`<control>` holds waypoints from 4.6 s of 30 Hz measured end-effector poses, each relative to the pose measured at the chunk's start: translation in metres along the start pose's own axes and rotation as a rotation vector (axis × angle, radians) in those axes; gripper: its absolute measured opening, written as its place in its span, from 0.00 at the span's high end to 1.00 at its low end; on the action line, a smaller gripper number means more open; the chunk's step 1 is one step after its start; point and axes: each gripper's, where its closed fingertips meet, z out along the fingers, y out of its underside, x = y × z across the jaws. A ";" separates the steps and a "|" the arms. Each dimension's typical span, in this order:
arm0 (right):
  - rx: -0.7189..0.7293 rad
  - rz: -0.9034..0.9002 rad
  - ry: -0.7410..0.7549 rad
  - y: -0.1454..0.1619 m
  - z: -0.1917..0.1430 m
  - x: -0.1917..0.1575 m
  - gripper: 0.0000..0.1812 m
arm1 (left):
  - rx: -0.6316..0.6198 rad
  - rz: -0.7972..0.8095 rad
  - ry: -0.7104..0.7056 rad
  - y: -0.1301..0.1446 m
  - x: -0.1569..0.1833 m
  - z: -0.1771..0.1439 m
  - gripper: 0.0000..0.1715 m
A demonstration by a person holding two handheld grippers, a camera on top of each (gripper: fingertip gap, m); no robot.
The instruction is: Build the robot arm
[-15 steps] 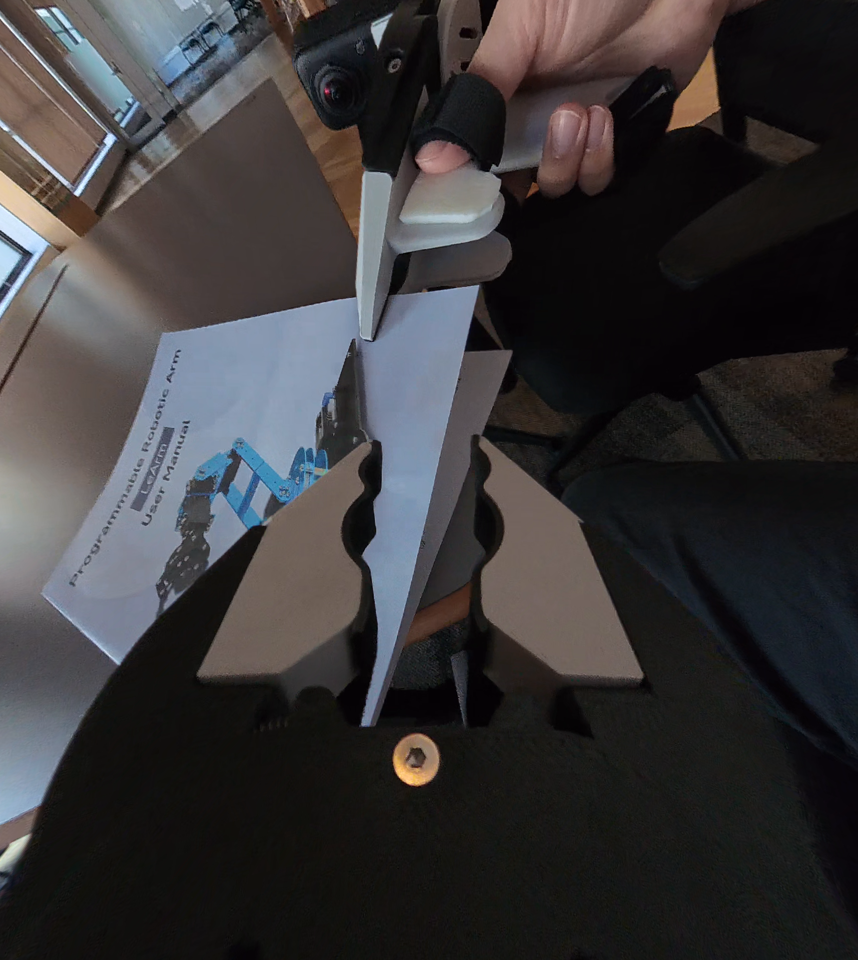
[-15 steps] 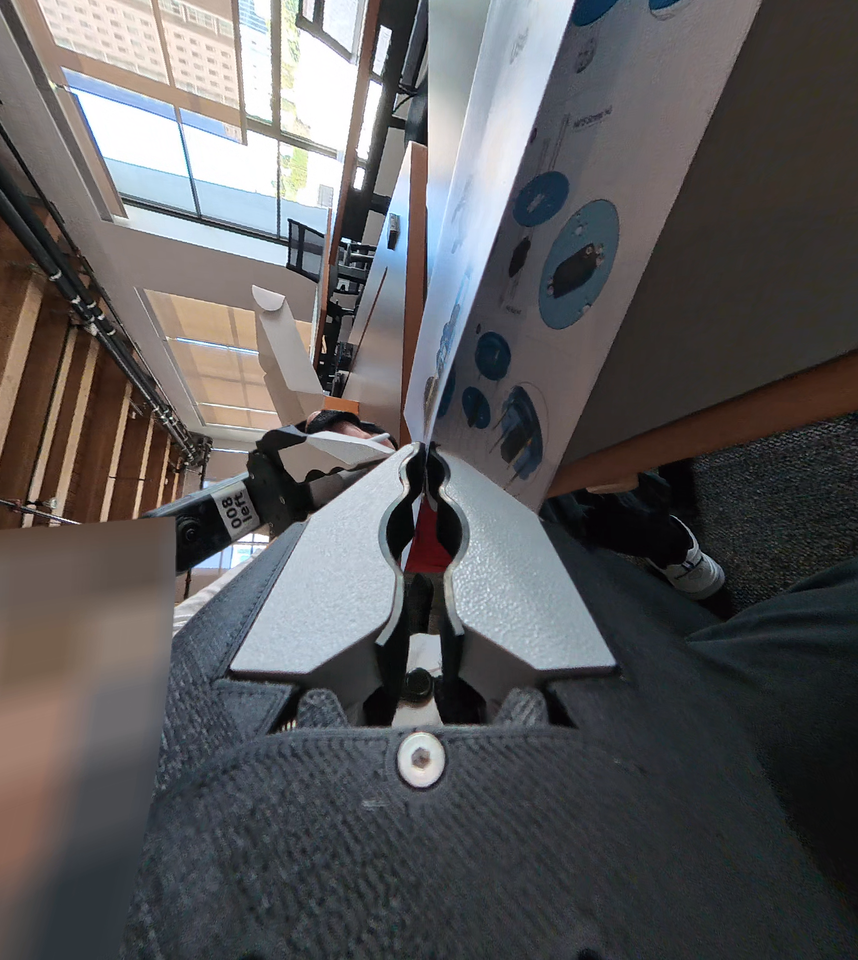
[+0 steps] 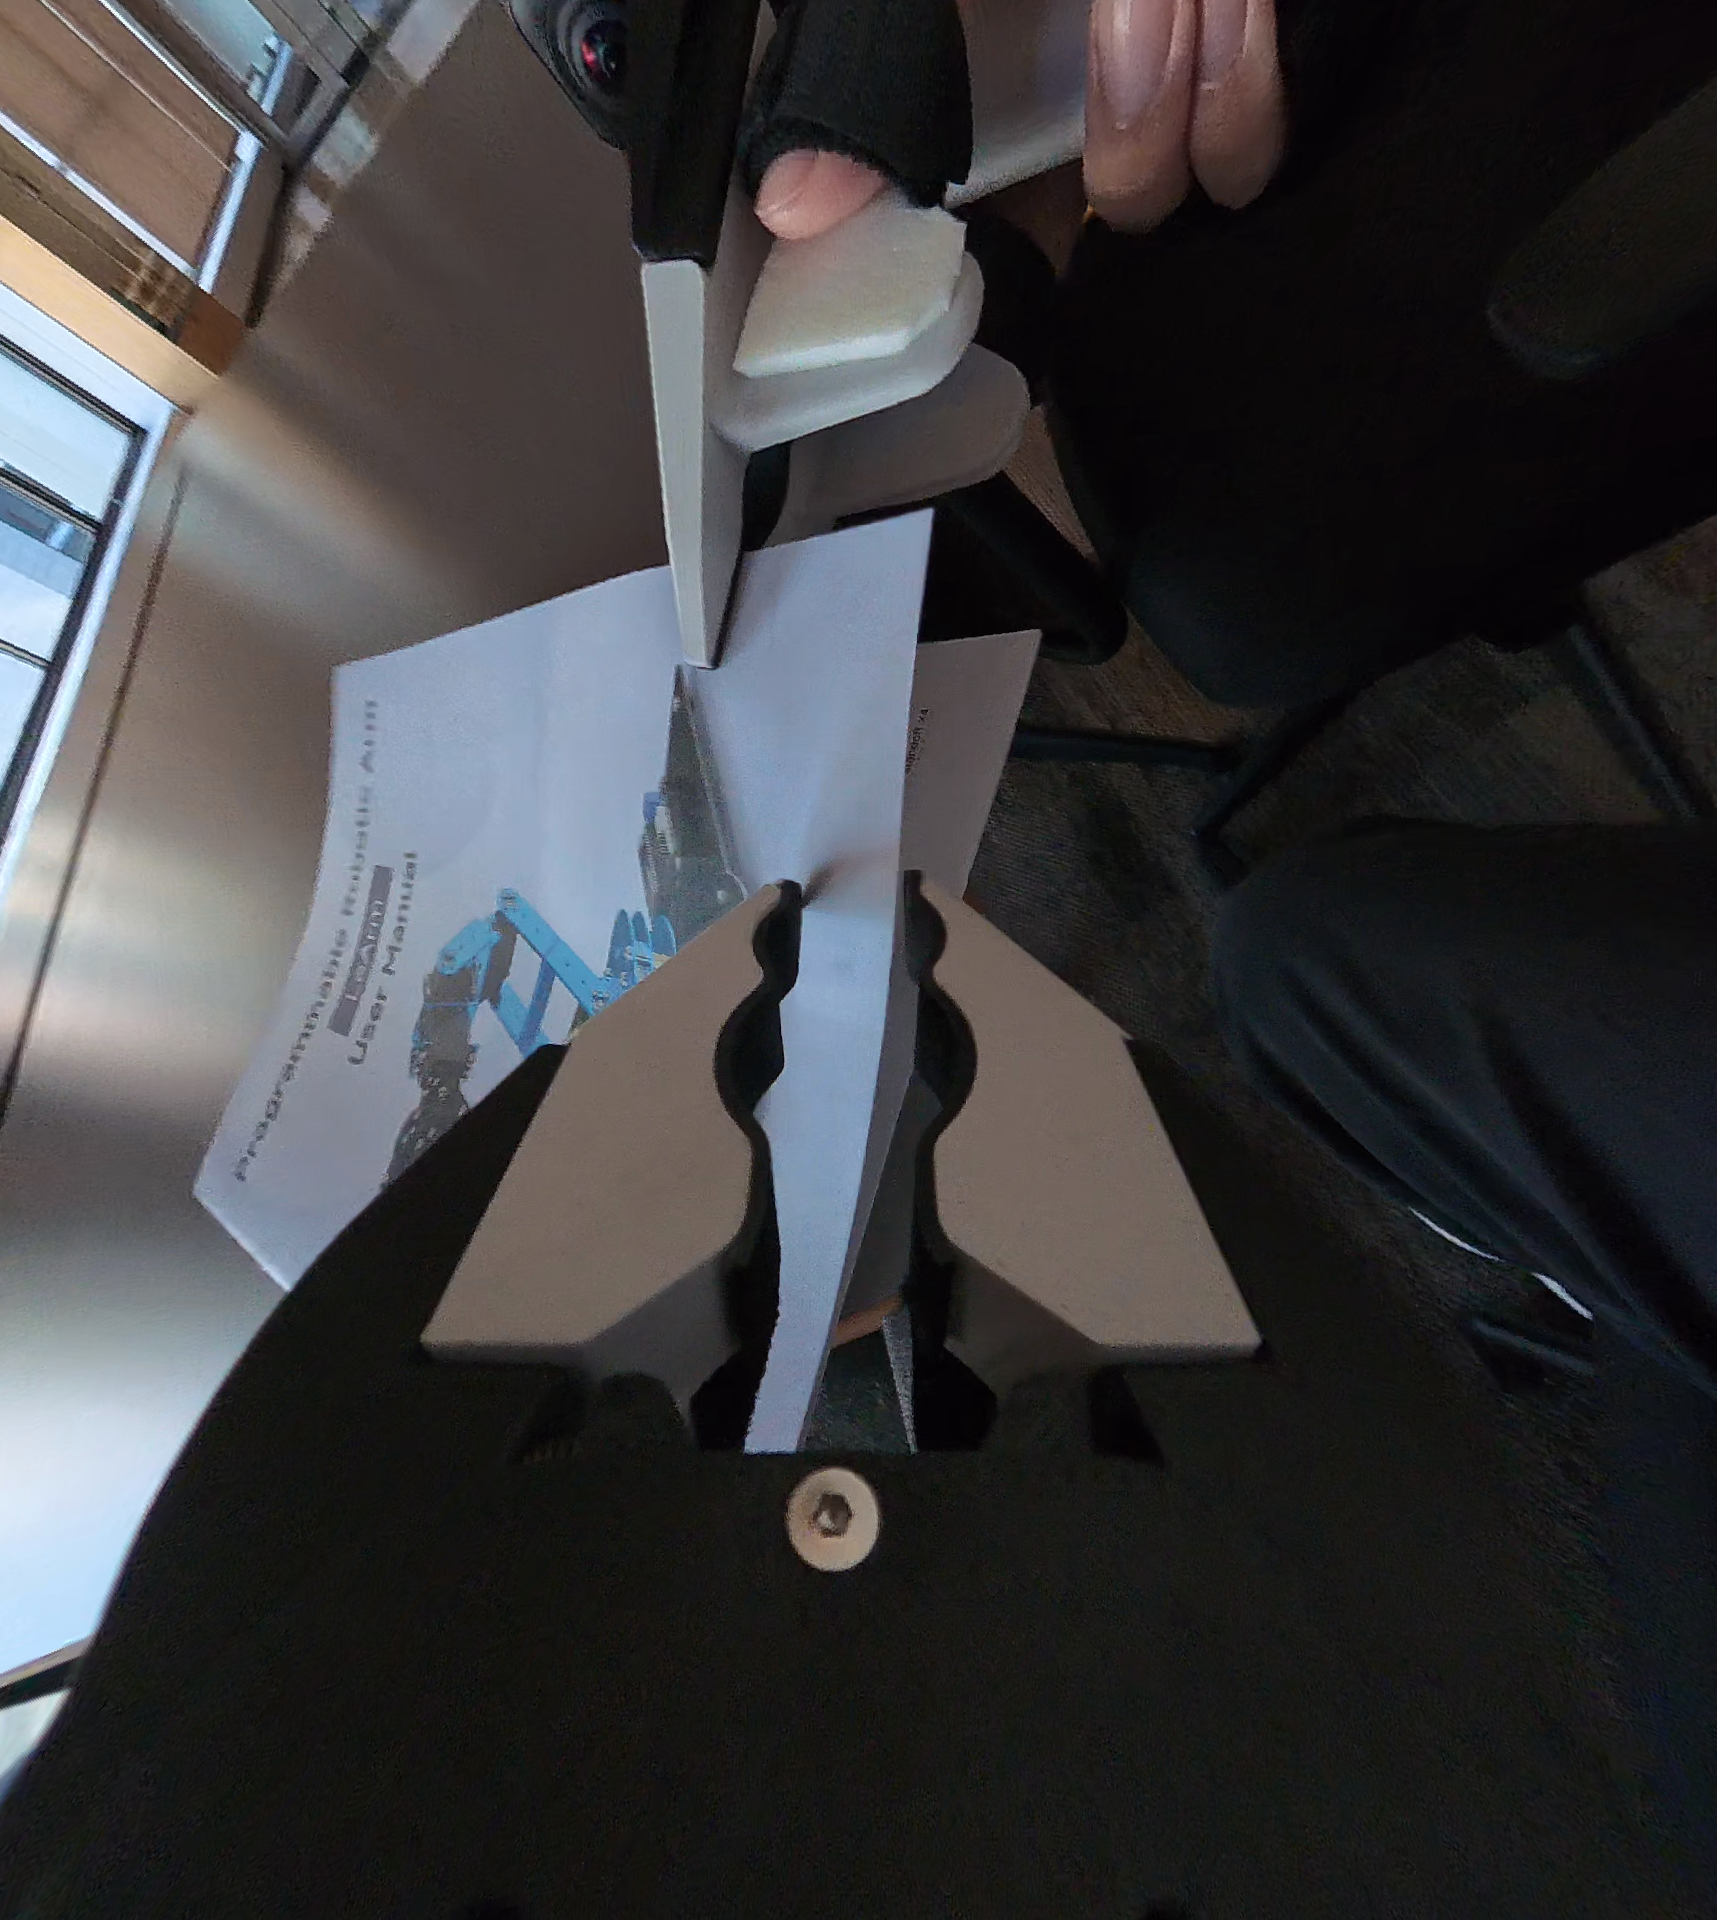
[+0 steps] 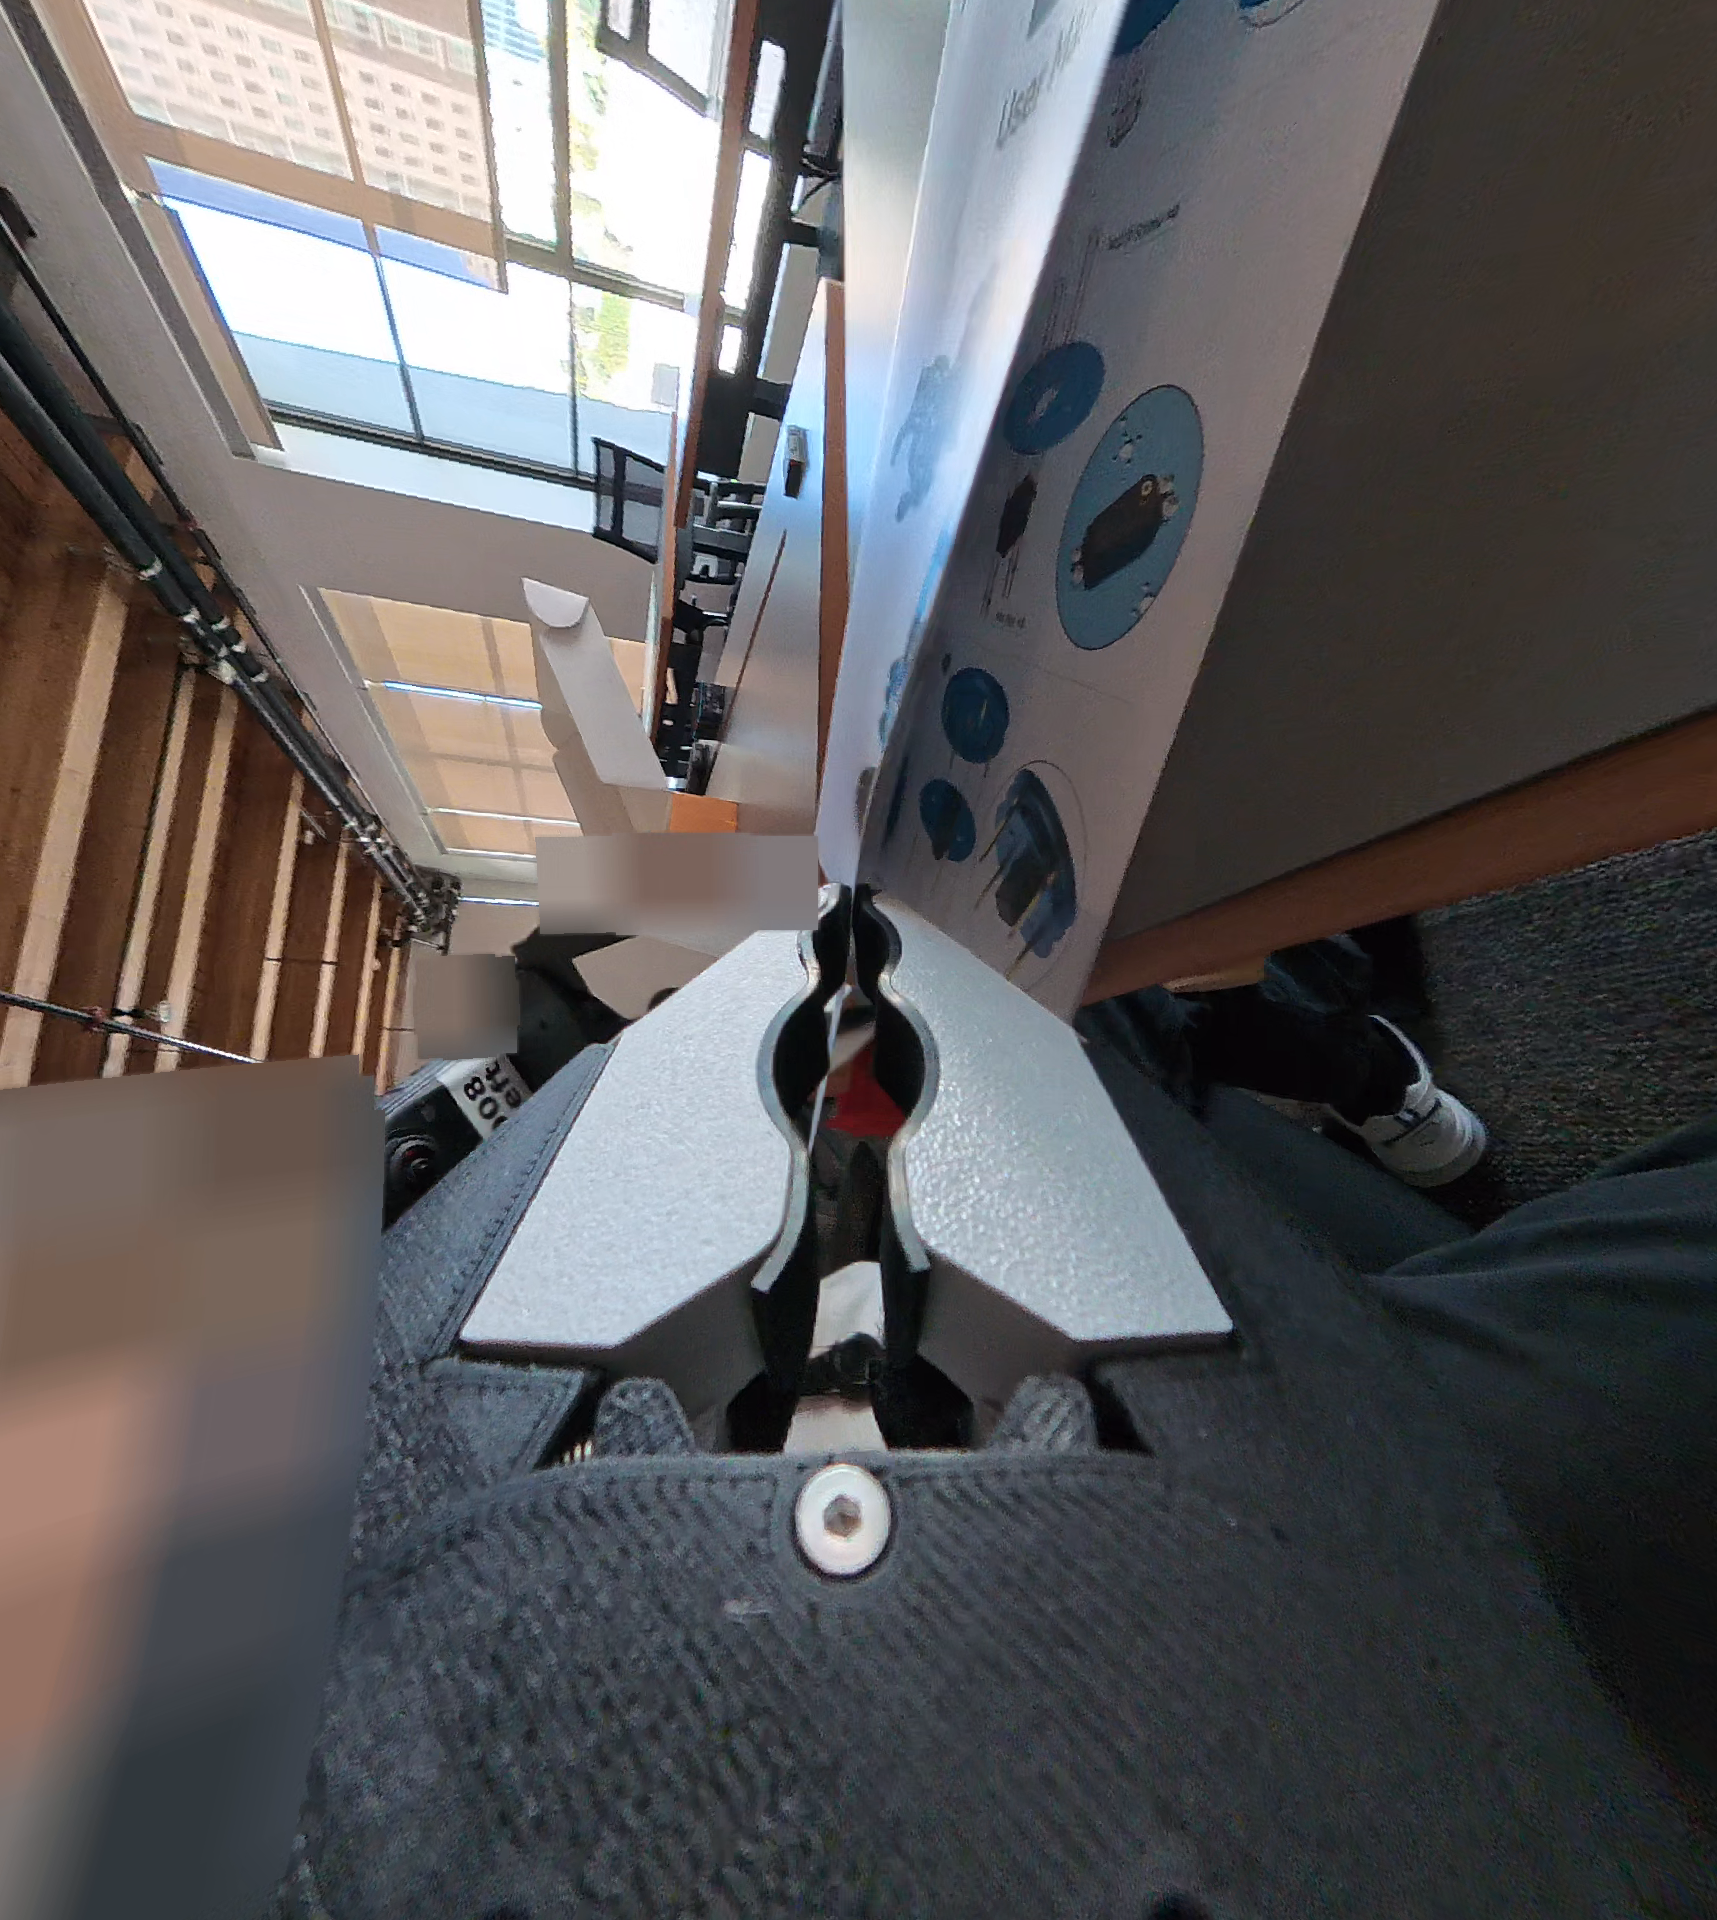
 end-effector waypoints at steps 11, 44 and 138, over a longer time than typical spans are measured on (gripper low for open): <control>0.005 0.052 -0.038 -0.024 -0.005 -0.018 1.00 | -0.009 -0.102 -0.011 -0.019 -0.019 0.009 0.87; 0.114 0.127 -0.236 -0.014 -0.016 -0.033 1.00 | 0.034 -0.243 -0.148 0.040 -0.024 -0.042 0.89; -0.168 -1.635 0.512 -0.008 0.036 -0.118 0.71 | 0.330 -0.838 -0.227 0.023 -0.131 -0.070 1.00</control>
